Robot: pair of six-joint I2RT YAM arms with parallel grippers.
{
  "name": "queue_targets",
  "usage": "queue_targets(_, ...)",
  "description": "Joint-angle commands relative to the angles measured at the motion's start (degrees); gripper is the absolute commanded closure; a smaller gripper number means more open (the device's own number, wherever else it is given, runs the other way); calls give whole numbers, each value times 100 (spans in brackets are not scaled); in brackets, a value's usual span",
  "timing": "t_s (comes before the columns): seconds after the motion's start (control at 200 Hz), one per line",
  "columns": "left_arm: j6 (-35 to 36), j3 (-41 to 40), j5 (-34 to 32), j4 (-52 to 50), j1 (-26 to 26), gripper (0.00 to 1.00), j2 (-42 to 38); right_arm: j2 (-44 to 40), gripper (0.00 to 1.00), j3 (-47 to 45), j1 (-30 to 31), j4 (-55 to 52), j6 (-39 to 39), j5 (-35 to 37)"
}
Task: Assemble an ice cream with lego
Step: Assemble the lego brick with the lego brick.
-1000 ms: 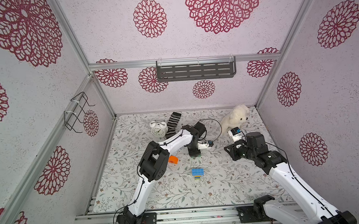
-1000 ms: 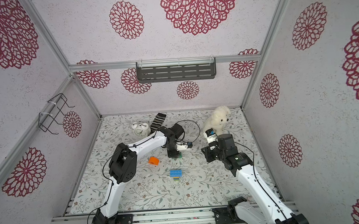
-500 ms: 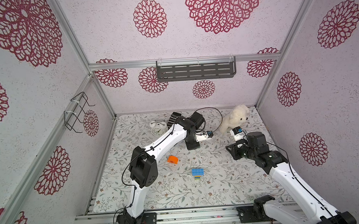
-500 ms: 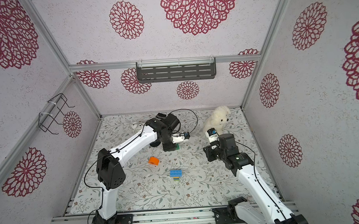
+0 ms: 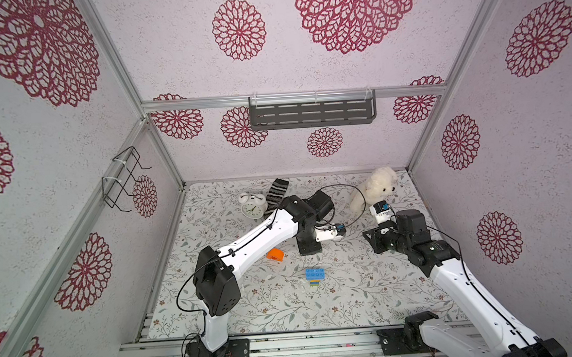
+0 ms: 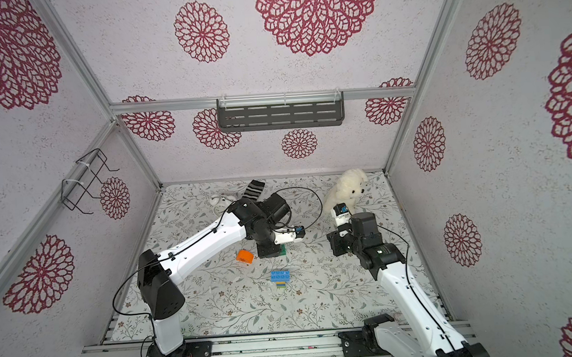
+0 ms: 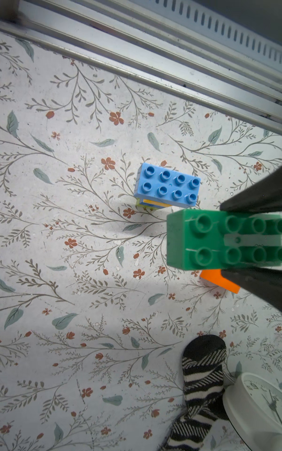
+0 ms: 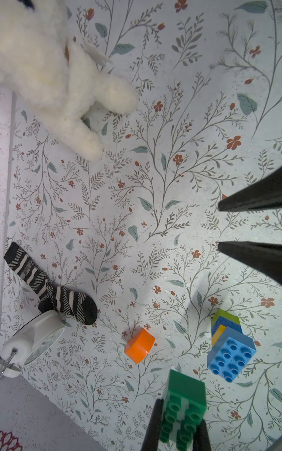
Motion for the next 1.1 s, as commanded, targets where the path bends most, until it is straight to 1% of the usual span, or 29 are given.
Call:
queue_targets(0.0,-94,-77,196,-44,-87,79,-145,-93,74,-72,-63,-7,-106,89)
queue_targets(0.24,-120,-212,587,136,-156,79,-110,-86,74,-72,-97,-25,-112,127)
queue_targets(0.5,-85,-472,758,134,-331,79,-149,-81,74,-39,-232,-18,-104,153)
queue_targets(0.74,-85,-705,801,199,-408,79,-200,-34,74,-34,-297,11,-112,108)
queue_targets(1.096,37,-764,801,244,-421,79,-57,-44,74,-66,-329,19,-103,86)
